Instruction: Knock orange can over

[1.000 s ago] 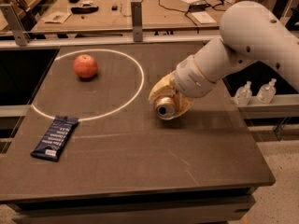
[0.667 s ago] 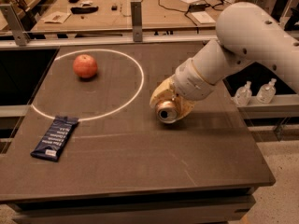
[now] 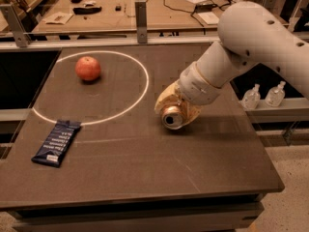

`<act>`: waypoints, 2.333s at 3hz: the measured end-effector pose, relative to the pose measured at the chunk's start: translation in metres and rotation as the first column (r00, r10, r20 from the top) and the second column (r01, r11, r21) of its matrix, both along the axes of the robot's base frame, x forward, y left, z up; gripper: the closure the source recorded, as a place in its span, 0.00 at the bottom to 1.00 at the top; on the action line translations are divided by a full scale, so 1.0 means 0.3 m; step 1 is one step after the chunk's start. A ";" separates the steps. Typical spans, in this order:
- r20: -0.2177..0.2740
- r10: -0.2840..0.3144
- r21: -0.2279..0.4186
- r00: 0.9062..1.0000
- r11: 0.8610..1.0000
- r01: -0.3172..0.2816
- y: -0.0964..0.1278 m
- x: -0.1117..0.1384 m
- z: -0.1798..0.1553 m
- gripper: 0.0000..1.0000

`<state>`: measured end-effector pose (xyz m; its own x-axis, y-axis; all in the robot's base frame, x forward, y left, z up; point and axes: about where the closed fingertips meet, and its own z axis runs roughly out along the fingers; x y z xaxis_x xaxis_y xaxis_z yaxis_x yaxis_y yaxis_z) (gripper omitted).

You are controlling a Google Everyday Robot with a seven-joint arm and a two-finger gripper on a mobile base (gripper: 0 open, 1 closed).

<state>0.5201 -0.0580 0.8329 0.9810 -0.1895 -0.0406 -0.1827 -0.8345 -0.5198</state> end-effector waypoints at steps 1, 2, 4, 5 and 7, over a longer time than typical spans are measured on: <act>-0.008 -0.009 -0.012 1.000 1.000 0.009 -0.003 -0.001 -0.002 0.13; -0.008 -0.009 -0.012 1.000 1.000 0.009 -0.003 -0.001 0.009 0.00; -0.009 -0.010 -0.012 1.000 1.000 0.009 -0.003 -0.001 0.036 0.00; -0.009 -0.010 -0.012 1.000 1.000 0.010 -0.003 -0.001 0.044 0.00; -0.009 -0.010 -0.012 1.000 1.000 0.010 -0.003 -0.001 0.055 0.00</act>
Offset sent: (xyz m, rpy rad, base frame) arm -0.0011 -0.0051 -0.0024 -0.0393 0.0304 -0.0358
